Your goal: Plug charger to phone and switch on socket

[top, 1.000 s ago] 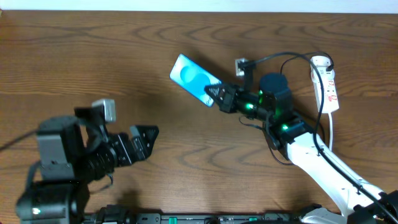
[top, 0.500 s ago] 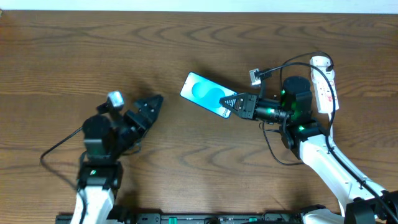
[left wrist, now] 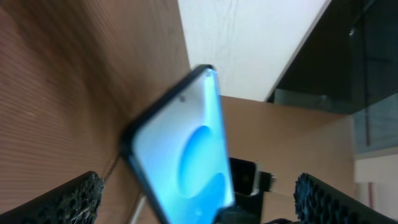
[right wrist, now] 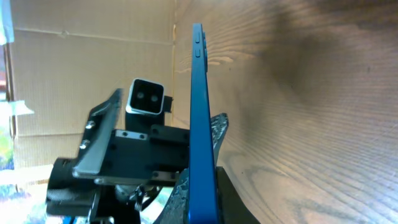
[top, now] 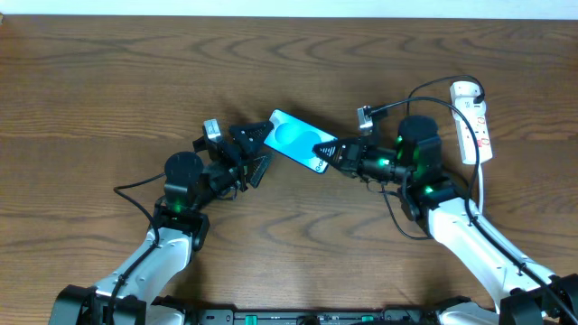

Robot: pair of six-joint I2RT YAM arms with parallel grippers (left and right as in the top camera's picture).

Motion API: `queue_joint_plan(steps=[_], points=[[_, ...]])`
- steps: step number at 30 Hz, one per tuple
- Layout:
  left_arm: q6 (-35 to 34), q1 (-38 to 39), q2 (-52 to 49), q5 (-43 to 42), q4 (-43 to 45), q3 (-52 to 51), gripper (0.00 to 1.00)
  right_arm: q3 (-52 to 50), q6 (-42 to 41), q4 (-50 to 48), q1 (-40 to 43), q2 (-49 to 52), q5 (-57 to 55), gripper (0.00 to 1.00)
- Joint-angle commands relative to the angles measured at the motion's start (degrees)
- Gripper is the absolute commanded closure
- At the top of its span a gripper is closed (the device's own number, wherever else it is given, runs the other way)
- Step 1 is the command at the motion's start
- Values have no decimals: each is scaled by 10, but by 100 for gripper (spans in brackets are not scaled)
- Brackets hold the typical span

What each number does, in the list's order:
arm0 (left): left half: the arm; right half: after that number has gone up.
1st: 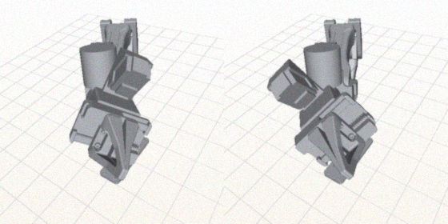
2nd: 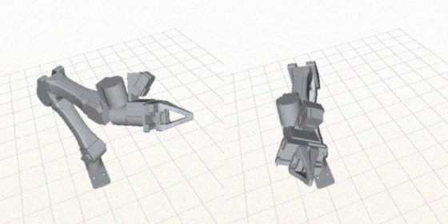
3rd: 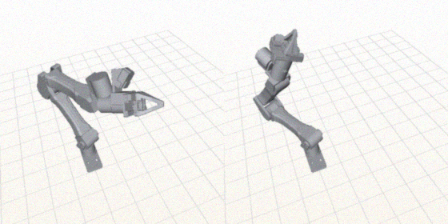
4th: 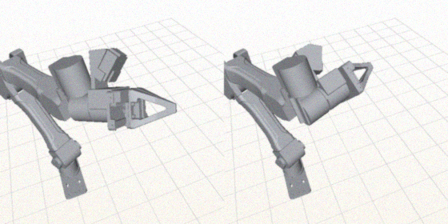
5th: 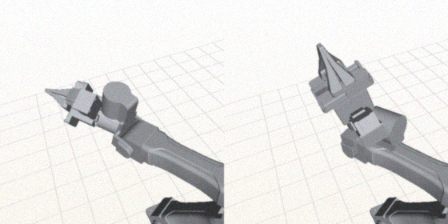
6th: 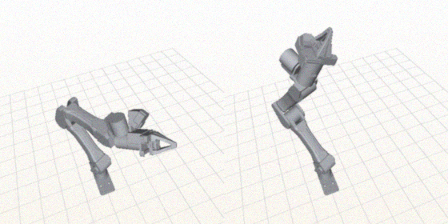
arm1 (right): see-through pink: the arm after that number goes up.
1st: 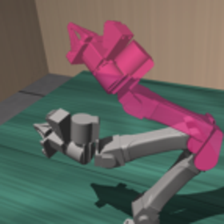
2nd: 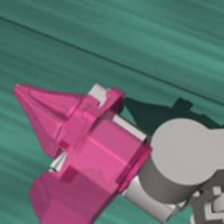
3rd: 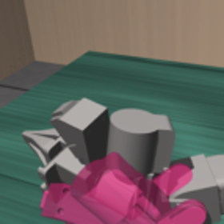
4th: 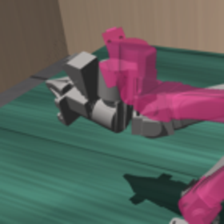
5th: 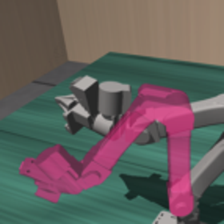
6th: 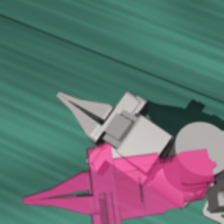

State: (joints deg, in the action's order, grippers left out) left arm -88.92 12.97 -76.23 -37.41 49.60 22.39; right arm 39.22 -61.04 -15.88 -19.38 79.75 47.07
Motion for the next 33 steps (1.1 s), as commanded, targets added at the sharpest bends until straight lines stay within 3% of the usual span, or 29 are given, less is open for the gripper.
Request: queue_joint_plan(steps=[1, 8, 24, 30, 33], points=[[-49, 2, 1, -6, 14, 3, 2, 3, -55, -6, -37, -12, -49, 99], [-96, 2, 1, -8, 20, 3, 2, 3, -84, -6, -86, -12, -131, 99], [-106, 2, 1, -35, 20, 3, 1, 3, -189, -6, -130, -12, -198, 99], [-107, 2, 1, -42, 27, 3, 23, 3, -191, -6, -143, -12, -203, 99], [-115, 2, 1, -41, 57, 3, 25, 3, -209, -6, -145, -12, -210, 99]])
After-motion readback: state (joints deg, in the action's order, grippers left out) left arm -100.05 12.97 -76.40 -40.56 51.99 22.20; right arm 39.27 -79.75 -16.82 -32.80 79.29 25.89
